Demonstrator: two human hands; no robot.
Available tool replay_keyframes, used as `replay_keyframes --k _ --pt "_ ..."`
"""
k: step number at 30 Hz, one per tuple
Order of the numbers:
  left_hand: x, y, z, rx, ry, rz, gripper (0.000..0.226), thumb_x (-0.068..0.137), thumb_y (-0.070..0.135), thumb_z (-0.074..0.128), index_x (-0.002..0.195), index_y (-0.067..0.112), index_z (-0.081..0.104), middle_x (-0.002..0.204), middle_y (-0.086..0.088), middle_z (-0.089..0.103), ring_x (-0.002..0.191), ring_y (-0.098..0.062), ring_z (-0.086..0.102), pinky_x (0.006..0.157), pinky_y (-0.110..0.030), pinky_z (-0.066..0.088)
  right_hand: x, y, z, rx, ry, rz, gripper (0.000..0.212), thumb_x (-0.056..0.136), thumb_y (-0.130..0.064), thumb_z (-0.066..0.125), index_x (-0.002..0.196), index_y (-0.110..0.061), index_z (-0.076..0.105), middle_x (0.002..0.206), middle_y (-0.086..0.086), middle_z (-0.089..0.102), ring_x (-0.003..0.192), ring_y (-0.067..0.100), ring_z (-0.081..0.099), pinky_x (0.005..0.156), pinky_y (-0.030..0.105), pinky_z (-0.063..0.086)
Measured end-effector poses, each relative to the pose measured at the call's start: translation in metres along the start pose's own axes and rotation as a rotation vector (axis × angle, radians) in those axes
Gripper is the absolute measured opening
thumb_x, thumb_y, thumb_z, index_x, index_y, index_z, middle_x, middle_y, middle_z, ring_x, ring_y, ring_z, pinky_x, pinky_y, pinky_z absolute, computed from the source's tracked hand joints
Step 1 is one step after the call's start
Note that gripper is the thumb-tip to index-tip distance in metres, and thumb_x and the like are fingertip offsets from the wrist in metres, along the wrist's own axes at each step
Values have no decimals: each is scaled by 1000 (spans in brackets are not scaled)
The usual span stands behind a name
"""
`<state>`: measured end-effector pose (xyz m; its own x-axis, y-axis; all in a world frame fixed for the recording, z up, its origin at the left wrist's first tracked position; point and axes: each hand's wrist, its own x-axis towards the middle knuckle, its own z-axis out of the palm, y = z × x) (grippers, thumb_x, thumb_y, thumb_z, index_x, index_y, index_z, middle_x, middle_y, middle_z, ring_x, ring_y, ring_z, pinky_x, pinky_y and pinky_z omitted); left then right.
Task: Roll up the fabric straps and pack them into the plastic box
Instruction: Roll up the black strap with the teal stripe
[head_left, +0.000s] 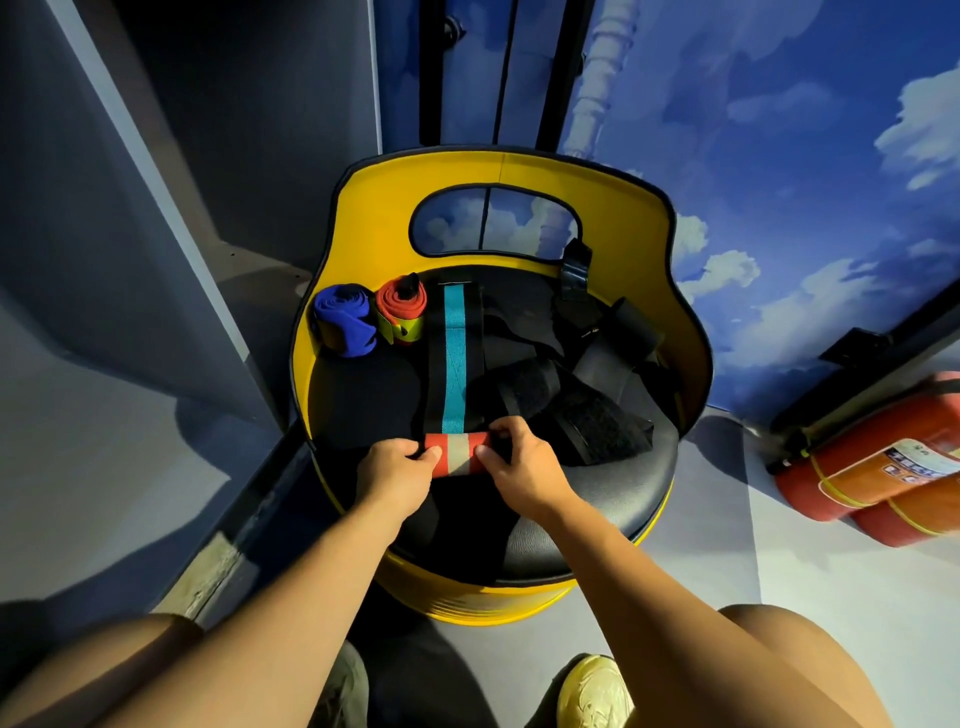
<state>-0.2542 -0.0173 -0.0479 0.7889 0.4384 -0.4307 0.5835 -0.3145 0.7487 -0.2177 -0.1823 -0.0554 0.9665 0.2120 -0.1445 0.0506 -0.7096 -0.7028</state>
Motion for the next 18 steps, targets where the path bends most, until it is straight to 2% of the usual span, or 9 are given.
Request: replay_keyframes --k 3,7,11,14,18 --pt "4 0 2 -59 28 3 36 96 27 67 131 18 62 127 -5 66 106 -19 61 83 -29 50 2 0 3 54 50 68 40 95 -35 66 128 -13 58 118 8 68 106 21 64 89 31 52" --pt "0 5 12 -21 70 -13 37 102 30 56 137 19 58 135 -7 59 122 -25 58 98 -40 52 0 -7 10 97 145 125 37 96 -35 63 125 -12 65 116 8 71 107 21 65 83 20 44" --pt "-8 5 22 -153 113 -58 39 103 26 54 141 18 56 139 -8 56 127 -27 56 100 -41 51 -10 -14 22 189 207 213 34 99 -28 59 128 -11 60 119 10 70 110 24 64 87 24 46" --pt "-7 2 21 -237 109 -71 37 100 22 60 137 20 58 133 -5 61 123 -24 59 99 -41 51 -13 -15 23 251 176 244 32 98 -27 60 126 -11 54 118 11 68 109 24 65 91 32 51" --pt "-8 -2 16 -260 72 -67 38 97 16 64 133 20 58 127 -4 64 116 -21 61 101 -41 52 -18 -16 17 267 123 265 31 97 -26 60 124 -13 52 117 9 68 106 24 65 91 35 53"
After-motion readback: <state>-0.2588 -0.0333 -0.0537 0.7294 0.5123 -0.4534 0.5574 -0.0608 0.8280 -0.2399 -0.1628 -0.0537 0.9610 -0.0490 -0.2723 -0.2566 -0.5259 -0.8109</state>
